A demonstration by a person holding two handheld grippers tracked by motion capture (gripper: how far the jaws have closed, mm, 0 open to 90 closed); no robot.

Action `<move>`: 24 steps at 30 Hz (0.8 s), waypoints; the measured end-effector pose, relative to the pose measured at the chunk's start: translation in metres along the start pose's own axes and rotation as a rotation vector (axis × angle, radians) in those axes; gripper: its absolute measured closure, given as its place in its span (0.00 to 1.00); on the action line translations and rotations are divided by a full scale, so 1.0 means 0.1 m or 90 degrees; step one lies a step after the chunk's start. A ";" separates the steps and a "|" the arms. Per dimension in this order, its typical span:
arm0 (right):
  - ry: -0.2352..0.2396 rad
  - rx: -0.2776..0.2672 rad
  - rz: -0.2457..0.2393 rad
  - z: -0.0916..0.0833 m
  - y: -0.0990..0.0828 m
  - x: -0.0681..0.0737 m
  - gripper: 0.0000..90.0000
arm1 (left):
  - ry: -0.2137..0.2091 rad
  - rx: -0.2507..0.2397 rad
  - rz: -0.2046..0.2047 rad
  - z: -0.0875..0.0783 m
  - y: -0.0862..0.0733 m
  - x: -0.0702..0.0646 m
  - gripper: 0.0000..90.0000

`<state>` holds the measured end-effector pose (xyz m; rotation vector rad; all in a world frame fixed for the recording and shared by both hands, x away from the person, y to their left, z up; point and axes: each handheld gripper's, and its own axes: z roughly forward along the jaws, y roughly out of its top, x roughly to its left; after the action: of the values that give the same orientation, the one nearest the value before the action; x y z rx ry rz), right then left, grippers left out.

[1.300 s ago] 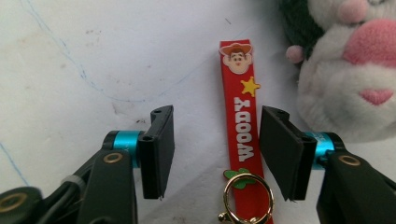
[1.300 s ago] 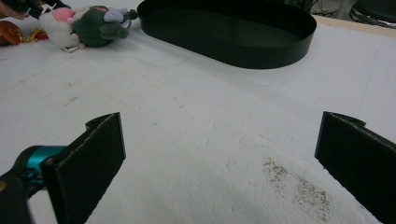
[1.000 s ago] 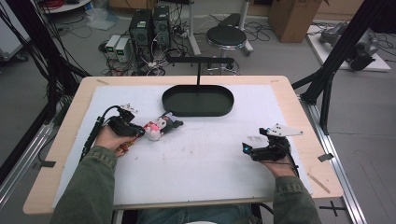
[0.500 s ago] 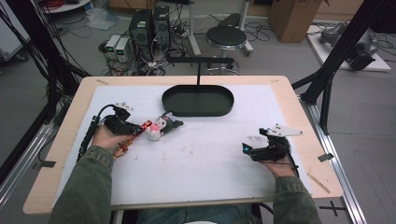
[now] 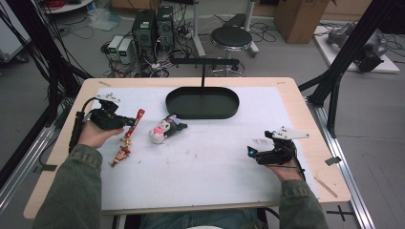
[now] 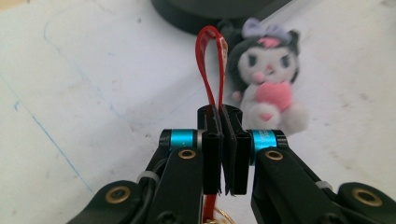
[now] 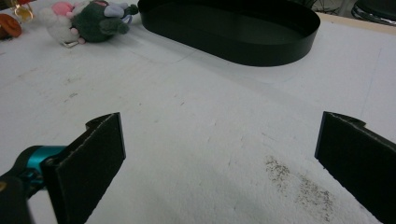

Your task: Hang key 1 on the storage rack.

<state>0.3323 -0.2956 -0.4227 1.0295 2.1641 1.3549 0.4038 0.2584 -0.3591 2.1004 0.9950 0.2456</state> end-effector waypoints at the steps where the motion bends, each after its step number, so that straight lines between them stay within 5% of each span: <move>1: 0.000 0.001 0.000 0.00 0.00 0.00 0.01 | 0.000 0.001 0.007 -0.03 0.03 -0.01 0.96; 9: -0.001 0.002 0.000 0.00 0.00 0.00 0.01 | -0.006 0.008 0.036 -0.16 0.18 -0.09 0.97; 24: -0.001 0.004 -0.004 0.00 0.00 0.00 0.01 | -0.025 -0.039 0.069 -0.48 0.65 -0.24 0.97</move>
<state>0.3324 -0.2957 -0.4228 1.0240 2.1699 1.3447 0.4020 0.2435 -0.2763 2.0979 0.8409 0.2851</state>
